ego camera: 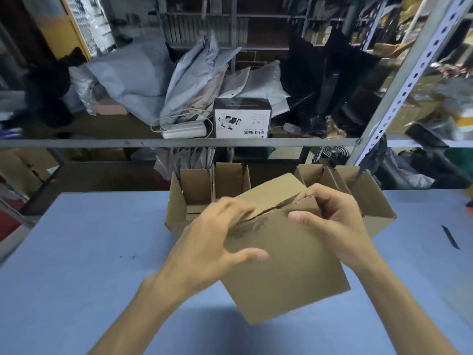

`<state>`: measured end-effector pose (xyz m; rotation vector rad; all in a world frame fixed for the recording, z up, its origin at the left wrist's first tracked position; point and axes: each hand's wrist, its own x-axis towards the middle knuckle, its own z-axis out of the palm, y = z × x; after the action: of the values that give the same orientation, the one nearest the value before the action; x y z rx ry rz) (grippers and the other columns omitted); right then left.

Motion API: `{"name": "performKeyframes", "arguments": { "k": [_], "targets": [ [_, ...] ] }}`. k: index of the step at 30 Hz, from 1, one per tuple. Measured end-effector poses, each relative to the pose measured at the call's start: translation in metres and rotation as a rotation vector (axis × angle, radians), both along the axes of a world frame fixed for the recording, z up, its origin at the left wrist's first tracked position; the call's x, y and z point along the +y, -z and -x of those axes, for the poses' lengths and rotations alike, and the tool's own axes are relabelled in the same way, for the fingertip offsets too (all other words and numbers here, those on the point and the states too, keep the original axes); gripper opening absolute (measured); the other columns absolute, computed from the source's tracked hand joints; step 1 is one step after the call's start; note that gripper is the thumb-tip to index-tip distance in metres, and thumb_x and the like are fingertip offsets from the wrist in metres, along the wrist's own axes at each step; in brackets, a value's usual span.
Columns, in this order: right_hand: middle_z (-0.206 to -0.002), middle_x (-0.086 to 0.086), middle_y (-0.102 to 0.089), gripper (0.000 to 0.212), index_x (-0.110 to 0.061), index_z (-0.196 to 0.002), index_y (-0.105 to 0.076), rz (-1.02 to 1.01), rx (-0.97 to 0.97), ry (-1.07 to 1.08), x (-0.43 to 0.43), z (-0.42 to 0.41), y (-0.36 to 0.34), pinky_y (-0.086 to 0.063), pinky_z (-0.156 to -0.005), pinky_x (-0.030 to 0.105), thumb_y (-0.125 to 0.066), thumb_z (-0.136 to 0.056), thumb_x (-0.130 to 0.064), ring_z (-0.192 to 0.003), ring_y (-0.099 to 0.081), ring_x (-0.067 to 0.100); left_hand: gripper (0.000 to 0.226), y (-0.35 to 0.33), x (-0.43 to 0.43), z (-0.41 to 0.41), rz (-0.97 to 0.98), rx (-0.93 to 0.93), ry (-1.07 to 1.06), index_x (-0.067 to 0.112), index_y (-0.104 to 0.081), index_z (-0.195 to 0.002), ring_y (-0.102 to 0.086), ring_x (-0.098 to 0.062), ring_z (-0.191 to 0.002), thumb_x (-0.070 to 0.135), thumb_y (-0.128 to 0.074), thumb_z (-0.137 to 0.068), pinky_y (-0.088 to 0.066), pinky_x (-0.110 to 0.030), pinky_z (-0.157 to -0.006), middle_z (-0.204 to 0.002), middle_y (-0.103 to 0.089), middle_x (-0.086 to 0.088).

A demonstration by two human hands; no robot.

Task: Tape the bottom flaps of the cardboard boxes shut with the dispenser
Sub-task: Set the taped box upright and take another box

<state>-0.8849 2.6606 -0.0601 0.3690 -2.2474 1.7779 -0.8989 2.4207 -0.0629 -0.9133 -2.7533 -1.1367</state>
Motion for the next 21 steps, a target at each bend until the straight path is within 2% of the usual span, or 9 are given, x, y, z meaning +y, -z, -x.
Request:
{"name": "performKeyframes", "arguments": {
  "k": [4,7,8,10,11,12,14,17,21],
  "targets": [
    [-0.079,0.002,-0.067,0.011,-0.013,-0.082,-0.068,0.011,-0.032,0.061,-0.023,-0.004,0.014,-0.05,-0.059,0.026,-0.077,-0.077,-0.009,-0.071,-0.063,0.016,0.027,0.018,-0.016,0.0,-0.154,0.103,-0.141,0.022,-0.073,-0.107,-0.062,0.002,-0.093,0.017,-0.076,-0.08,-0.051,-0.027,-0.083,-0.1,-0.068,0.02],
    [-0.083,-0.002,-0.067,0.019,-0.018,-0.084,-0.066,0.001,-0.068,0.182,-0.044,-0.008,0.029,-0.05,-0.064,0.025,-0.081,-0.074,-0.011,-0.076,-0.063,0.013,0.024,0.029,-0.02,0.008,-0.142,0.141,-0.19,0.017,-0.077,-0.097,-0.065,-0.003,-0.083,0.004,-0.075,-0.078,-0.053,-0.029,-0.074,-0.089,-0.072,0.014],
    [-0.088,-0.005,-0.066,0.029,-0.02,-0.089,-0.064,-0.053,-0.051,0.292,-0.051,-0.009,0.033,-0.049,-0.068,0.023,-0.084,-0.069,-0.015,-0.08,-0.062,0.014,0.023,0.032,-0.02,0.01,-0.131,0.166,-0.203,0.017,-0.077,-0.095,-0.065,-0.005,-0.082,0.003,-0.074,-0.077,-0.052,-0.029,-0.071,-0.088,-0.073,0.014],
    [-0.113,0.0,-0.052,0.072,-0.016,-0.115,-0.052,-0.279,0.015,0.57,-0.062,-0.009,0.037,-0.046,-0.082,0.022,-0.092,-0.055,-0.027,-0.094,-0.054,0.02,0.023,0.037,-0.021,0.014,-0.104,0.203,-0.233,0.017,-0.078,-0.089,-0.067,-0.009,-0.08,0.0,-0.073,-0.075,-0.052,-0.029,-0.067,-0.084,-0.074,0.011],
    [-0.124,0.006,-0.042,0.095,-0.012,-0.129,-0.044,-0.447,0.075,0.639,-0.064,-0.008,0.037,-0.041,-0.092,0.021,-0.093,-0.05,-0.032,-0.103,-0.048,0.023,0.023,0.038,-0.021,0.016,-0.084,0.207,-0.236,0.017,-0.078,-0.086,-0.069,-0.011,-0.079,-0.002,-0.073,-0.075,-0.052,-0.031,-0.065,-0.082,-0.074,0.01],
    [-0.131,0.01,-0.036,0.105,-0.012,-0.137,-0.039,-0.607,0.129,0.62,-0.066,-0.007,0.039,-0.034,-0.1,0.022,-0.092,-0.05,-0.035,-0.112,-0.041,0.026,0.023,0.04,-0.022,0.019,-0.06,0.203,-0.225,0.017,-0.078,-0.084,-0.069,-0.013,-0.078,-0.002,-0.072,-0.075,-0.053,-0.033,-0.063,-0.08,-0.074,0.009],
    [-0.132,0.005,-0.046,0.083,-0.02,-0.136,-0.049,-0.714,0.073,0.368,-0.072,-0.002,0.045,-0.039,-0.101,0.032,-0.086,-0.064,-0.037,-0.115,-0.043,0.023,0.024,0.044,-0.026,0.027,0.007,0.178,-0.154,0.02,-0.077,-0.084,-0.07,-0.015,-0.079,-0.001,-0.069,-0.076,-0.052,-0.033,-0.063,-0.08,-0.074,0.01],
    [-0.091,-0.011,-0.07,0.02,-0.026,-0.102,-0.073,-0.527,-0.234,0.11,-0.087,0.001,0.071,-0.052,-0.078,0.038,-0.072,-0.082,-0.03,-0.086,-0.062,0.009,0.021,0.058,-0.029,0.044,0.164,0.11,0.009,0.024,-0.078,-0.085,-0.068,-0.011,-0.081,0.006,-0.07,-0.079,-0.05,-0.029,-0.068,-0.081,-0.074,0.011],
    [-0.082,-0.008,-0.072,0.009,-0.02,-0.086,-0.075,-0.406,-0.341,0.232,-0.108,0.001,0.126,-0.044,-0.07,0.027,-0.067,-0.086,-0.02,-0.076,-0.06,0.005,0.012,0.1,-0.027,0.074,0.272,-0.062,0.056,0.026,-0.077,-0.086,-0.064,-0.007,-0.089,0.016,-0.073,-0.081,-0.041,-0.021,-0.073,-0.086,-0.073,0.009]
  ]
}}
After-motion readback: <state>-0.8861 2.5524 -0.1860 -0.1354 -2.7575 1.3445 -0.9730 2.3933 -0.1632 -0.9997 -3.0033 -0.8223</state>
